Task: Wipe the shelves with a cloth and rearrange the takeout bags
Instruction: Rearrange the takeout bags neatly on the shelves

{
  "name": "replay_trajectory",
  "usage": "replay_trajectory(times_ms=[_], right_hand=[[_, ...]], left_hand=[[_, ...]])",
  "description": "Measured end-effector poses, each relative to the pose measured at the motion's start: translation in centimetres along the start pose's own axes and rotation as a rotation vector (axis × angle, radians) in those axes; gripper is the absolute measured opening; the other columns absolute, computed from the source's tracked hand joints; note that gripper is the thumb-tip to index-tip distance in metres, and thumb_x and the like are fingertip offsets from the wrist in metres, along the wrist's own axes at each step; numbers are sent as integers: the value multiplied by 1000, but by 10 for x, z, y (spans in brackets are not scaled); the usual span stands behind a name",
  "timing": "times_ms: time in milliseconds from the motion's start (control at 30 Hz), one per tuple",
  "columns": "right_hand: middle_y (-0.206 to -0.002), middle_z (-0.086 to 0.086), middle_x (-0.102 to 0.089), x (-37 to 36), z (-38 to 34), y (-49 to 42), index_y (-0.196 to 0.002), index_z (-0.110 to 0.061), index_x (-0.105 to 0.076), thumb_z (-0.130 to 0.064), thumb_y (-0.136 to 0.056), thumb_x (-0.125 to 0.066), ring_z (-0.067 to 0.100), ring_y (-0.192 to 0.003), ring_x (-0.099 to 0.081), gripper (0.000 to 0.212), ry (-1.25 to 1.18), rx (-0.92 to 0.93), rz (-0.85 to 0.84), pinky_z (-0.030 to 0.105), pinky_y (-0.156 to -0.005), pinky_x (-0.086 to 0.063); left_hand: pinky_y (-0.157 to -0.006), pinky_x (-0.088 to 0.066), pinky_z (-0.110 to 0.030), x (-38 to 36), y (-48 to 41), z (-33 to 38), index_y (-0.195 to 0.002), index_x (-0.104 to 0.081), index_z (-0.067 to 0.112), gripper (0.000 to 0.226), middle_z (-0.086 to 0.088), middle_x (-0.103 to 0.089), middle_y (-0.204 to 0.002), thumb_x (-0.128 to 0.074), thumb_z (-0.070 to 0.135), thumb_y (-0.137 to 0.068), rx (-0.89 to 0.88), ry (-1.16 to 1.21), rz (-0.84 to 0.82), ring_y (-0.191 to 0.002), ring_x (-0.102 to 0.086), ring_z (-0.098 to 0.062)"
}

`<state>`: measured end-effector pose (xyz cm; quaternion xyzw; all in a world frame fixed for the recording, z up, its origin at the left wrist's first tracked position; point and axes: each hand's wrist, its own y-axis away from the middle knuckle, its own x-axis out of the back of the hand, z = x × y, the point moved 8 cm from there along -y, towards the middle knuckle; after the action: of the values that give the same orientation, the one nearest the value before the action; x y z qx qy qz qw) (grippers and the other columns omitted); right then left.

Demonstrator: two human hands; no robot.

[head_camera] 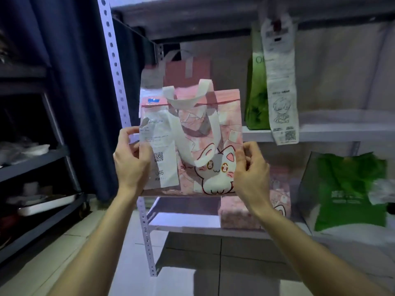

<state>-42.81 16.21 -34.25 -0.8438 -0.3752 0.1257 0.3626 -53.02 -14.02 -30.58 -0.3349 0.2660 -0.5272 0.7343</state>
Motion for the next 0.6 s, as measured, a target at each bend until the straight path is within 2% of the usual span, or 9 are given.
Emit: replay_trajectory(times_ms=[67, 167, 200, 267, 333, 400, 433, 500, 600], right_hand=[[-75, -9, -67, 39, -22, -28, -98, -26, -55, -35, -112, -51, 5, -59, -68, 17, -13, 44, 68, 21, -45, -50], [-73, -13, -64, 108, -53, -69, -97, -25, -55, -33, -112, -51, 2, -56, -65, 18, 27, 162, 213, 19, -44, -45], [-74, -11, -64, 133, -61, -81, -96, -25, -55, -33, -112, -51, 3, -56, -66, 18, 43, 198, 267, 22, -44, -47], [-73, -10, -65, 184, -66, -103, -93, -35, -55, -35, -111, -51, 4, -54, -65, 18, 47, 246, 371, 23, -45, -51], [-68, -11, -65, 235, -57, -120, -88, -47, -51, -38, -110, -50, 3, -52, -62, 24, 87, 234, 455, 27, -47, -54], [-68, -5, -64, 282, -34, -136, -86, -49, -49, -37, -110, -49, 8, -53, -60, 27, 151, 187, 517, 43, -52, -60], [-69, 1, -63, 302, -19, -143, -88, -46, -49, -36, -110, -49, 13, -54, -59, 25, 182, 164, 534, 48, -52, -58], [-67, 4, -59, 332, 10, -159, -92, -37, -50, -35, -110, -49, 12, -51, -52, 19, 233, 137, 551, 41, -48, -47], [-65, 0, -57, 357, 40, -187, -94, -36, -47, -33, -111, -46, 8, -49, -49, 17, 322, 136, 556, 33, -46, -37]], left_hand=[[-50, -45, -31, -30, -6, 41, -116, -57, 31, 24, -1, -67, -71, -61, 14, -99, -47, 95, -32, -54, -60, -16], [-58, -57, -50, -81, -19, 103, -123, -56, 33, 32, -12, -75, -88, -62, 14, -98, -121, 273, -117, -70, -69, -37], [-63, -60, -53, -101, -23, 125, -128, -56, 32, 37, -11, -77, -99, -61, 12, -97, -162, 321, -151, -77, -72, -37], [-76, -65, -48, -147, -26, 167, -138, -53, 34, 51, -1, -77, -119, -61, 7, -95, -248, 400, -253, -96, -77, -24], [-88, -65, -45, -204, -18, 195, -145, -45, 51, 74, 0, -75, -132, -60, 0, -94, -249, 454, -432, -112, -76, -22], [-99, -62, -48, -264, 0, 203, -153, -32, 62, 96, 0, -70, -143, -58, -8, -93, -201, 432, -624, -124, -73, -20], [-104, -60, -50, -291, 12, 203, -155, -24, 66, 103, 1, -66, -149, -58, -9, -94, -181, 397, -695, -130, -70, -18], [-111, -56, -53, -336, 33, 200, -154, -11, 74, 110, 4, -56, -160, -59, -8, -96, -162, 332, -757, -138, -63, -15], [-108, -58, -53, -386, 48, 196, -159, -4, 71, 114, 5, -43, -169, -58, -8, -97, -117, 315, -754, -140, -60, -14]])
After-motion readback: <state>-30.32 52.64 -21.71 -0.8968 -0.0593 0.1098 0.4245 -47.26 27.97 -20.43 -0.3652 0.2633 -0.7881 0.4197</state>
